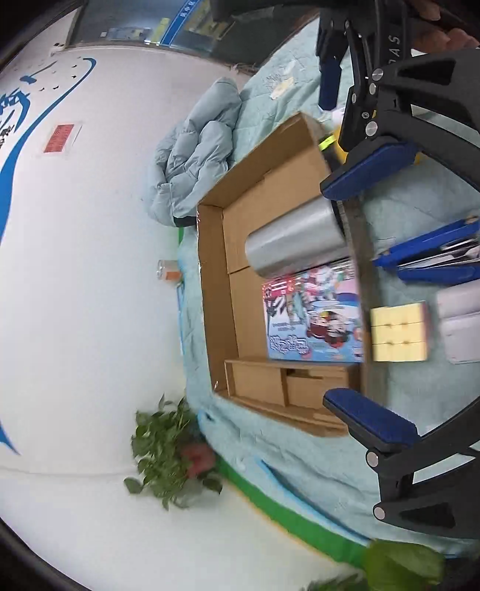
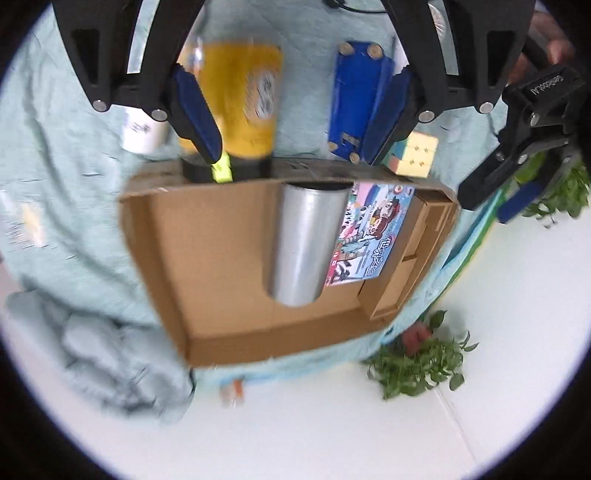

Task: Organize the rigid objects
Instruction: 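Set the silver can down beside the game box and open both tools, then move both tools to the yellow jar and close them on it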

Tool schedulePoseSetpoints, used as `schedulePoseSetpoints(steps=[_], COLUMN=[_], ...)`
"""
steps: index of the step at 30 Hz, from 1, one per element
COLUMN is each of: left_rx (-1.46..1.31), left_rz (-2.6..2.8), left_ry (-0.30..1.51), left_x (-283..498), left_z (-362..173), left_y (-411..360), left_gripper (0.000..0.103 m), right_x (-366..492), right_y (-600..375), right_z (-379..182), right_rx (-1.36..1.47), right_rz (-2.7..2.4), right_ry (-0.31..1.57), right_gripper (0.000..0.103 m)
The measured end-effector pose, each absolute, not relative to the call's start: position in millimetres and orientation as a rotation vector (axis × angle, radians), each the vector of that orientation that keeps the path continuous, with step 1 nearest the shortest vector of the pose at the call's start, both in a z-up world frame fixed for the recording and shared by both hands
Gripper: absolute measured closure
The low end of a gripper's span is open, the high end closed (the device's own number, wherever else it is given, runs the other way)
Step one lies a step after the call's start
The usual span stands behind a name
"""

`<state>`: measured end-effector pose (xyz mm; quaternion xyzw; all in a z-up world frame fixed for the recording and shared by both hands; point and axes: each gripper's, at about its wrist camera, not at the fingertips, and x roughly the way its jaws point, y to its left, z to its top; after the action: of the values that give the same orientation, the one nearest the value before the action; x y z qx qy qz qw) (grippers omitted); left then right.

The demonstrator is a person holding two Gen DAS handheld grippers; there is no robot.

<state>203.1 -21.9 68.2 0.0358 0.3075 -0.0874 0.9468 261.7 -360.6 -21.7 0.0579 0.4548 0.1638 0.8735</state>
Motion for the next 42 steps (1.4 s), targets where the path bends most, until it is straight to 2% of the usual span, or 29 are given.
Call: schedulePoseSetpoints(steps=[11, 13, 14, 15, 17, 18, 20, 22, 23, 28, 30, 31, 32, 36, 40, 42], left_rx=[-0.064, -0.068, -0.071, -0.078, -0.099, -0.112, -0.104, -0.088, -0.083, -0.132, -0.169, -0.177, -0.184, -0.212, -0.260, -0.271], left_rz=[-0.182, -0.203, -0.216, -0.235, -0.262, -0.264, -0.249, -0.221, -0.204, -0.273, -0.296, -0.307, -0.315, -0.341, -0.364, -0.389], left_ry=[0.643, 0.648, 0.644, 0.651, 0.685, 0.703, 0.693, 0.685, 0.686, 0.714, 0.746, 0.757, 0.768, 0.822, 0.872, 0.879], left_x=[149, 146, 143, 140, 142, 141, 135, 131, 129, 131, 136, 137, 140, 151, 165, 171], left_z=[48, 51, 53, 53, 53, 51, 53, 56, 57, 51, 43, 41, 36, 20, 7, 3], left_y=[-22, -23, -23, -23, -24, -24, -24, -27, -27, -30, -29, -30, -30, -34, -36, -40], left_gripper=[0.001, 0.008, 0.029, 0.058, 0.086, 0.087, 0.085, 0.047, 0.001, 0.003, 0.003, 0.003, 0.003, 0.003, 0.003, 0.003], right_x=[204, 197, 194, 191, 183, 181, 177, 172, 170, 167, 172, 176, 178, 207, 244, 260], right_y=[-373, -372, -371, -371, -368, -367, -366, -365, -365, -369, -373, -377, -380, -397, -417, -418], right_z=[-36, -33, -30, -28, -23, -21, -20, -18, -18, -21, -26, -30, -32, -53, -67, -72], right_rx=[-0.001, 0.012, 0.014, 0.011, 0.000, -0.001, -0.004, -0.015, -0.019, -0.047, -0.035, -0.014, 0.002, 0.015, 0.200, 0.200], right_rz=[0.262, 0.282, 0.292, 0.297, 0.299, 0.305, 0.313, 0.300, 0.296, 0.269, 0.311, 0.335, 0.346, 0.321, 0.417, 0.423], right_ry=[0.903, 0.892, 0.883, 0.873, 0.850, 0.846, 0.845, 0.836, 0.830, 0.831, 0.862, 0.885, 0.894, 0.949, 1.041, 1.066], right_gripper=[0.024, 0.024, 0.025, 0.026, 0.030, 0.031, 0.035, 0.039, 0.040, 0.040, 0.032, 0.023, 0.022, 0.022, 0.022, 0.022])
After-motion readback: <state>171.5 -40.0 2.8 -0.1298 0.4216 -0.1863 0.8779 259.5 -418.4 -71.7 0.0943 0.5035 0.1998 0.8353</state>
